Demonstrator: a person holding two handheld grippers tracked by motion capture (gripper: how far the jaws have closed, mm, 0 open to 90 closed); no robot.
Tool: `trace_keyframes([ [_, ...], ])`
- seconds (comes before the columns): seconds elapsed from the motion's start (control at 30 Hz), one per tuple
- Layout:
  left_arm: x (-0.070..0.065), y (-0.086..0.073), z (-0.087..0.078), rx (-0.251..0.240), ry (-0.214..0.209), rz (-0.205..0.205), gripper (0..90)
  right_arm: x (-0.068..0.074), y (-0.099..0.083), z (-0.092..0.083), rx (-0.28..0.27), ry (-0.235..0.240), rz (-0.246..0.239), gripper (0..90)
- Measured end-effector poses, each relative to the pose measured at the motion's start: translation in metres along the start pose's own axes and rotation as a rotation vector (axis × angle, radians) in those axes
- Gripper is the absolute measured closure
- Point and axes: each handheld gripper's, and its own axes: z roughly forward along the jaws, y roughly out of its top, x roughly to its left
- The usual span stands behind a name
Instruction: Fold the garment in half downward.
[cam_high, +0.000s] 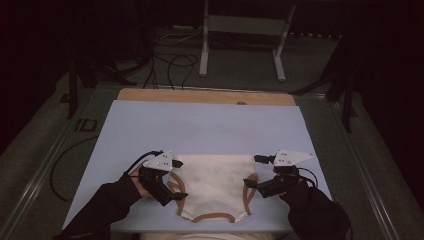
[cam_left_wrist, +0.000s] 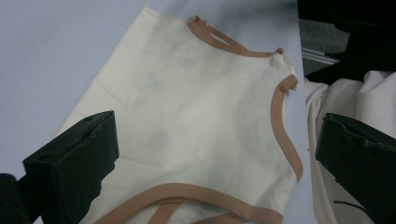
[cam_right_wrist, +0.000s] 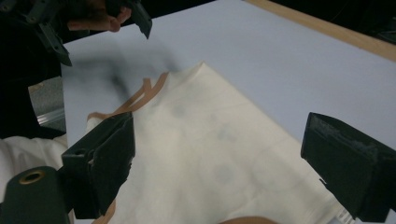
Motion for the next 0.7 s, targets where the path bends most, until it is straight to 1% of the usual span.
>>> trace_keyframes([
  [0.1, 0.005, 0.002, 0.0, -0.002, 0.015, -0.006, 0.1, -0.004, 0.004, 0.001, -0.003, -0.016, -0.012, 9.8],
  [0.17, 0.008, 0.003, -0.001, -0.005, 0.021, -0.01, 0.1, -0.007, 0.007, 0.002, -0.004, -0.017, -0.019, 9.7],
  [0.2, 0.011, 0.003, -0.001, -0.005, 0.03, -0.009, 0.1, -0.008, 0.008, 0.003, -0.002, -0.027, -0.019, 9.8],
  [0.27, 0.015, 0.004, -0.003, -0.011, 0.035, -0.02, 0.1, -0.011, 0.011, 0.004, -0.002, -0.029, -0.023, 9.7],
  [0.3, 0.017, 0.005, -0.003, -0.012, 0.048, -0.019, 0.1, -0.012, 0.012, 0.005, -0.006, -0.034, -0.017, 9.7],
  [0.4, 0.024, 0.006, -0.005, -0.019, 0.063, -0.032, 0.1, -0.017, 0.015, 0.007, -0.008, -0.047, -0.026, 9.7],
  [0.47, 0.028, 0.006, -0.005, -0.018, 0.083, -0.034, 0.1, -0.02, 0.016, 0.008, -0.011, -0.055, -0.025, 9.6],
  [0.53, 0.032, 0.005, -0.005, -0.024, 0.089, -0.045, 0.1, -0.023, 0.016, 0.01, -0.009, -0.057, -0.016, 9.6],
  [0.6, 0.036, 0.004, -0.004, -0.021, 0.111, -0.046, 0.1, -0.027, 0.015, 0.012, -0.002, -0.061, -0.023, 9.6],
  [0.67, 0.041, 0.003, -0.003, -0.013, 0.124, -0.059, 0.1, -0.029, 0.015, 0.013, 0.002, -0.066, -0.017, 9.5],
  [0.7, 0.041, 0.003, -0.003, -0.013, 0.124, -0.059, 0.1, -0.029, 0.015, 0.013, 0.002, -0.066, -0.017, 9.5],
])
